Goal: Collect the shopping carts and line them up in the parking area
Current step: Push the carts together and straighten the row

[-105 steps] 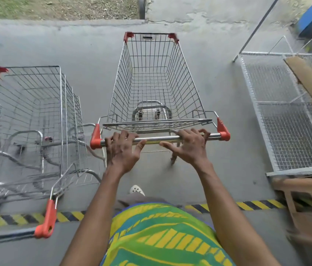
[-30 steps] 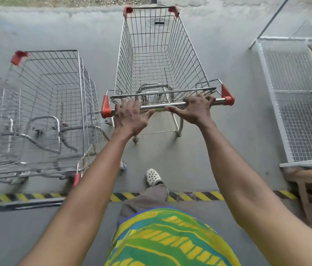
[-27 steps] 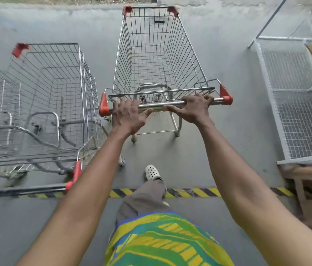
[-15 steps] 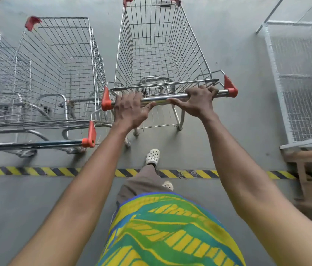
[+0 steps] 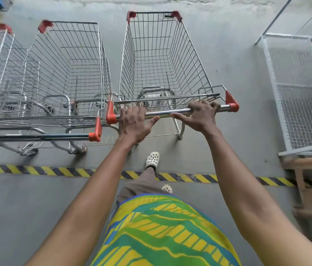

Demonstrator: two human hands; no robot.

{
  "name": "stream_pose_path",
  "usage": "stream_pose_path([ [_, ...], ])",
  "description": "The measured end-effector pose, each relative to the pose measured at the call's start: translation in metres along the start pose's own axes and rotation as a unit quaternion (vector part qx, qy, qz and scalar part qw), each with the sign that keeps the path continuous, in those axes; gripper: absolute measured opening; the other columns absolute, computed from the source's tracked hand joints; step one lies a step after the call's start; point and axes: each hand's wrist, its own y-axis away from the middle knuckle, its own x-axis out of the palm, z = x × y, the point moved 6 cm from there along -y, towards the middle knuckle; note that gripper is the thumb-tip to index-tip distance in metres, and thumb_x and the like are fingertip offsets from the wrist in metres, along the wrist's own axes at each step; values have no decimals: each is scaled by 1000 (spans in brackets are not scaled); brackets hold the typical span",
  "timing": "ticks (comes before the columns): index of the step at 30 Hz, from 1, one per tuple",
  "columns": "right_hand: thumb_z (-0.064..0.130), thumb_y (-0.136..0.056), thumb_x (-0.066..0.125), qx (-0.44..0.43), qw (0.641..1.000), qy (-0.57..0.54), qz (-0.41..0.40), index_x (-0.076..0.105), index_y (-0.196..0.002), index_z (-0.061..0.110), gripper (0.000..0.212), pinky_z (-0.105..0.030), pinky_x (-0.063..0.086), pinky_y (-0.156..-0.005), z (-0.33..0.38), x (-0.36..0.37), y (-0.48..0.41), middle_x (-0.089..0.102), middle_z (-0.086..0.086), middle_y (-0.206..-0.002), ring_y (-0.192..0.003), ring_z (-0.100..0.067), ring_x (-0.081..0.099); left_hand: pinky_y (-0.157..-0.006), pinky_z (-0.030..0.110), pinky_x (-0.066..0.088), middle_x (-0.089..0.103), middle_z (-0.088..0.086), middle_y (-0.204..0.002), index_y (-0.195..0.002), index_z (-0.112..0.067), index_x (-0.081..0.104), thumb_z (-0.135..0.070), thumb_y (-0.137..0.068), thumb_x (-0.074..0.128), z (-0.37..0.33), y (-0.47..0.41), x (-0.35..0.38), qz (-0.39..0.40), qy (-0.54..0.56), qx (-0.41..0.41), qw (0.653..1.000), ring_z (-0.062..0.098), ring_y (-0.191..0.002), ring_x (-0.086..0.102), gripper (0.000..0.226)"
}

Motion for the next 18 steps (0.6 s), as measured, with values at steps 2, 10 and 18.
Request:
stream_pose_path([
  [2,103,-67,31,0,1000,-4,-3,52,-66,21,84,-40,14,-79,1,1,6,55,9,-72,-92,-17,46,-96,46,37,62,8,-103,-105,-17,58,-79,-93,24,2,4,1,2,-3,0,1000,27,-94,53,72],
  [10,105,-66,25,9,1000,-1,-5,50,-64,20,89,-41,16,-80,2,5,20,55,9,-70,-90,-17,48,-90,44,37,62,5,-100,-104,-17,59,-81,-91,22,5,17,0,-11,-1,2,1000,27,-93,54,74],
  [18,106,-64,25,12,1000,-12,-11,43,-60,22,86,-49,28,-88,8,7,35,56,10,-69,-91,-17,48,-89,43,36,64,6,-98,-104,-16,62,-78,-92,29,9,34,-3,-40,5,8,999,28,-92,56,71],
])
